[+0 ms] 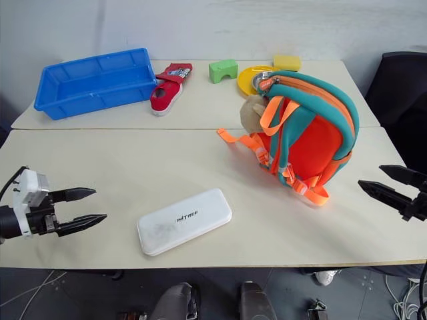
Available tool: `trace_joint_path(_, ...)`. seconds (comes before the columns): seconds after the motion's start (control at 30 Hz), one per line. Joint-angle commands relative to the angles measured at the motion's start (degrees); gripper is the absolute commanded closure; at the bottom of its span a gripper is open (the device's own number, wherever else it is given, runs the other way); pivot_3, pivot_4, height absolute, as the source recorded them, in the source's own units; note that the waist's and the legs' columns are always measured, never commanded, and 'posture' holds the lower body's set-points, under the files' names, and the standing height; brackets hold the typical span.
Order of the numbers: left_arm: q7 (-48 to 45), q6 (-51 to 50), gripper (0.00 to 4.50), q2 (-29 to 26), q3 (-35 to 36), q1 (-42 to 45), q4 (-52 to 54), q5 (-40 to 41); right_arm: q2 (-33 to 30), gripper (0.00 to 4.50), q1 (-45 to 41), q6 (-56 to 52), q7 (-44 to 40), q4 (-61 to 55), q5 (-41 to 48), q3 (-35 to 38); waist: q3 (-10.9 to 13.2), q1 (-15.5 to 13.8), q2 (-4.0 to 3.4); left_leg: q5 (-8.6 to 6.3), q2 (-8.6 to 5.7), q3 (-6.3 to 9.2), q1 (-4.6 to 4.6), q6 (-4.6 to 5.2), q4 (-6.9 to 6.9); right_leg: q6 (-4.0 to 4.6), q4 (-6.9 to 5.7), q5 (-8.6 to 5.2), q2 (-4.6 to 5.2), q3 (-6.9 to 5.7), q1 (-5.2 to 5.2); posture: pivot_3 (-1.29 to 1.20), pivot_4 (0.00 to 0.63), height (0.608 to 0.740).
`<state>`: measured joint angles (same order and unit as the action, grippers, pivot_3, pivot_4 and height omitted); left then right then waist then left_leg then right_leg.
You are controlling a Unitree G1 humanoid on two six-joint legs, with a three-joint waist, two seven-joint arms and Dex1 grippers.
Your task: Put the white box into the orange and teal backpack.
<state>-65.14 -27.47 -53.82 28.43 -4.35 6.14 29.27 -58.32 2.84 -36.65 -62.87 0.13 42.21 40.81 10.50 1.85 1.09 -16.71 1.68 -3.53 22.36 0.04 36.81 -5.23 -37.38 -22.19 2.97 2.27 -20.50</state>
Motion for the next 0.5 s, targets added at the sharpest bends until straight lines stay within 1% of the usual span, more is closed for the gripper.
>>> trace_joint_path(0.03, -0.66, 1.85, 0.00, -0.94, 0.46, -0.93, 1.51, -0.43, 0.05, 0.02, -0.44, 0.72, 0.58, -1.71, -0.48, 0.34, 0.00, 0.02, 0.00, 0.00, -0.01, -0.01, 0.00, 0.00, -0.01, 0.00, 0.01, 0.00, 0.00, 0.00, 0.00, 0.00, 0.150, 0.740)
trace_joint_path(0.17, 1.86, -1.41, 0.00, -0.98, 0.86, -0.12, 2.24, 0.67, 0.59, 0.02, 0.26, 0.37, 1.19, -2.59, -0.49, 0.91, 0.00, 0.04, 0.00, -0.01, 0.00, 0.00, 0.01, 0.01, -0.05, 0.00, 0.03, 0.00, 0.00, -0.03, -0.01, 0.00, 0.150, 0.740)
trace_joint_path(0.4, 2.59, -3.41, 0.00, -1.43, 0.82, 0.24, 3.18, 1.09, 0.66, 0.02, 2.56, 0.68, 1.97, -4.95, -1.73, 1.23, 0.00, 0.14, 0.00, 0.00, -0.01, 0.00, 0.00, 0.03, -0.03, 0.00, -0.02, 0.00, -0.01, -0.04, 0.00, 0.00, 0.150, 0.740)
trace_joint_path(0.5, 1.03, -5.47, 0.00, -2.45, 0.65, -0.60, 5.81, 2.41, 0.31, 0.02, 5.66, 0.71, 0.81, -10.54, -2.20, 1.16, 0.00, 0.11, 0.00, 0.00, -0.01, 0.00, 0.00, 0.03, -0.03, 0.00, -0.02, 0.00, -0.01, -0.04, 0.00, 0.00, 0.150, 0.740)
